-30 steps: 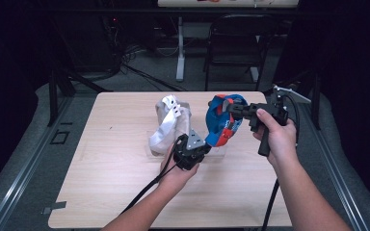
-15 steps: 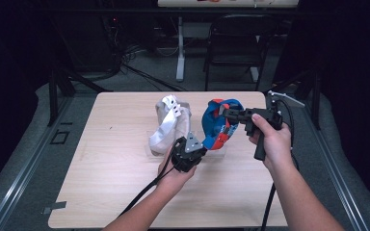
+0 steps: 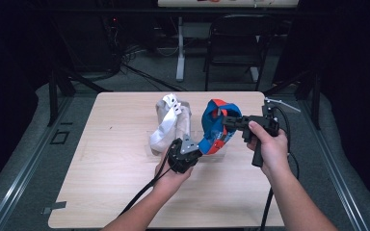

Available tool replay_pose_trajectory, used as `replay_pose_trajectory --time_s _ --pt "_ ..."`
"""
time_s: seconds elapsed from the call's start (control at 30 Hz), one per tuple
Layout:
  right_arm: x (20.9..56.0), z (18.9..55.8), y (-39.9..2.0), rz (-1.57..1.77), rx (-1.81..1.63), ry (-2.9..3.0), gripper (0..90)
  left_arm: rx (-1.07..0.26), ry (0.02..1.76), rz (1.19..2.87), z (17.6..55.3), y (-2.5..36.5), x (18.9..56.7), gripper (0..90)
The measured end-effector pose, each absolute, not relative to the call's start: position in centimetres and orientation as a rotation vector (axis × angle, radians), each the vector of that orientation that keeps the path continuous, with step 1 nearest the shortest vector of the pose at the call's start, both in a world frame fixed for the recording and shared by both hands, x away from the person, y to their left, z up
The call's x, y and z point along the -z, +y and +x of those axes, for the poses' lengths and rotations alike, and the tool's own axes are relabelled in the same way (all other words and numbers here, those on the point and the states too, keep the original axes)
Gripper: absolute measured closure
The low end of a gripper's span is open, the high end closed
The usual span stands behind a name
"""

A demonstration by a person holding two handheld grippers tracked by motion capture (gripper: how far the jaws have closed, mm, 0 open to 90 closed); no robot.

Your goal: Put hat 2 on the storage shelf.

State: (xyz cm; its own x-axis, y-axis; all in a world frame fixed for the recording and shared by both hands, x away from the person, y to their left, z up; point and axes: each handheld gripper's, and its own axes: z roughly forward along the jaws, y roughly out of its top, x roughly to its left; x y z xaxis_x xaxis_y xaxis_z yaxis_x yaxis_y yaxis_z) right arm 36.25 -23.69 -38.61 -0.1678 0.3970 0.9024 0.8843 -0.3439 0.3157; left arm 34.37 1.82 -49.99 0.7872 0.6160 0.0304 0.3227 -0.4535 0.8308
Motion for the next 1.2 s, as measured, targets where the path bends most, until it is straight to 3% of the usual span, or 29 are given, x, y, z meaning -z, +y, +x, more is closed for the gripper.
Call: replay_pose_trajectory --time_s 0.47,0.97,1.2 --pt "37.3 36.3 -23.4 -1.649 1.573 -1.464 78.2 -0.431 0.655 2.119 35.1 1.0 49.8 88.1" --pt "40.4 36.5 -23.6 -1.766 1.496 -1.539 76.8 -0.47 0.769 2.148 34.5 0.3 51.3 88.0" --pt "41.2 35.5 -23.7 -1.818 1.503 -1.651 68.0 -0.494 0.79 2.145 34.2 0.1 51.3 87.5"
